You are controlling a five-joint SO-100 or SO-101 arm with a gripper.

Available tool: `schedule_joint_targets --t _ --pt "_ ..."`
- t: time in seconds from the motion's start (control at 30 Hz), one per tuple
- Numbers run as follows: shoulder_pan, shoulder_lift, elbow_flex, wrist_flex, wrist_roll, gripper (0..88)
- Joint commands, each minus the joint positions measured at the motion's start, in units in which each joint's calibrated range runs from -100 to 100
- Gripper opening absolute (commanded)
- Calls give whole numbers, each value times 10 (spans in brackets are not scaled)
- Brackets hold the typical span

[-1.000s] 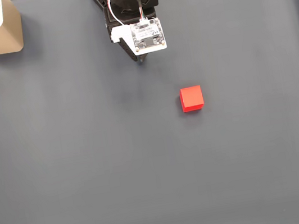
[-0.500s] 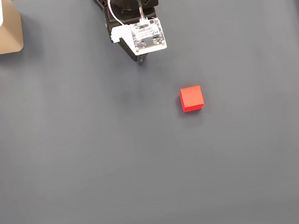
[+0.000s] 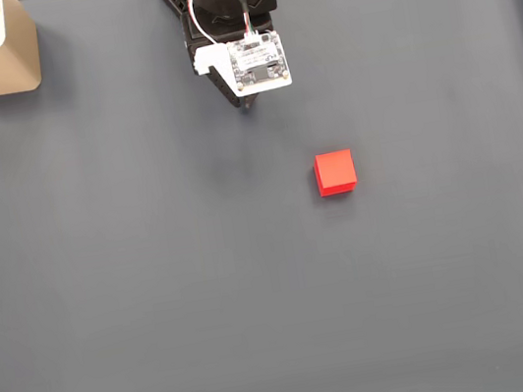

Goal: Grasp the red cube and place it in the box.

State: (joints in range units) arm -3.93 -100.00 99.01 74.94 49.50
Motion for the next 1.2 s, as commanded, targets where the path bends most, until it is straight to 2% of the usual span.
schedule_joint_targets --t 0.0,0.9,1.17 --pt "6 1 8 10 -5 3" --pt "5 1 8 9 -9 8" --pt "7 1 8 -94 -22 1"
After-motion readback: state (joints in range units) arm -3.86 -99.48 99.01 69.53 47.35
